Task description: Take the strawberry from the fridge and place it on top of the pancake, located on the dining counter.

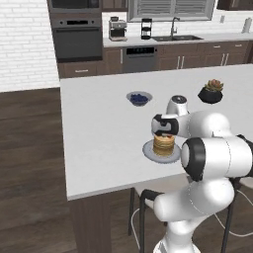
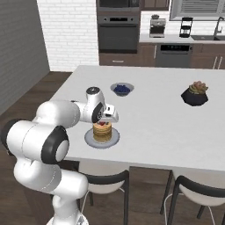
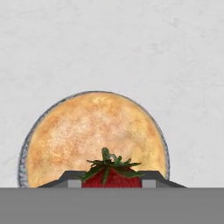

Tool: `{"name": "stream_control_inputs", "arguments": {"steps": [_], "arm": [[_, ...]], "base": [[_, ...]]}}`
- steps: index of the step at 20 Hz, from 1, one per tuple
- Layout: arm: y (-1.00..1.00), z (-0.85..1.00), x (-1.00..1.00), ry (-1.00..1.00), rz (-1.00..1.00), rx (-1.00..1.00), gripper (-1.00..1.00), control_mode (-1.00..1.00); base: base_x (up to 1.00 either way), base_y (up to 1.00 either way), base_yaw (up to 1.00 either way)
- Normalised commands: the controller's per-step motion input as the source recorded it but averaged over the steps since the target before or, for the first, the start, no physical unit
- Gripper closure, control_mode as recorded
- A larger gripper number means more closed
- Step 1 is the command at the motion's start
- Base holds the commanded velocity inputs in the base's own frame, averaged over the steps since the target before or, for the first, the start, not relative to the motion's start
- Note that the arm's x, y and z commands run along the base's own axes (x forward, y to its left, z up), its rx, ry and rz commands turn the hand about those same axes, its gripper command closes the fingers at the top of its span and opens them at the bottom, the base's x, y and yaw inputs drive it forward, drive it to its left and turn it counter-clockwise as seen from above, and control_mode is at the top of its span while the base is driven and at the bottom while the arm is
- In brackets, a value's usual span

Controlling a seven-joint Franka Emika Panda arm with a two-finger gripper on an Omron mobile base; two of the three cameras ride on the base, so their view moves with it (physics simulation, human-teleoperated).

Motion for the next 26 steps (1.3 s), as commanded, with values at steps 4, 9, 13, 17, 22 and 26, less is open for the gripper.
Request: {"name": "stream_control_inputs", "arguments": {"steps": [4,9,13,17,22,26], "arm": [[0.04,0.09,0.14,0.0,0.0,0.0,1.0,-1.0],[0.07,0.0,0.08,0.0,0.0,0.0,1.0,-1.0],[0.0,-0.06,0.0,0.0,0.0,0.0,1.0,-1.0],[0.0,-0.11,0.0,0.0,0.0,0.0,1.0,-1.0],[0.0,-0.15,0.0,0.01,0.0,0.0,-1.0,-1.0],[0.0,-0.11,0.0,0.0,0.0,0.0,-1.0,-1.0]], "base": [[0.0,0.0,0.0],[0.0,0.0,0.0],[0.0,0.0,0.0],[0.0,0.0,0.0],[0.0,0.0,0.0],[0.0,0.0,0.0]]}}
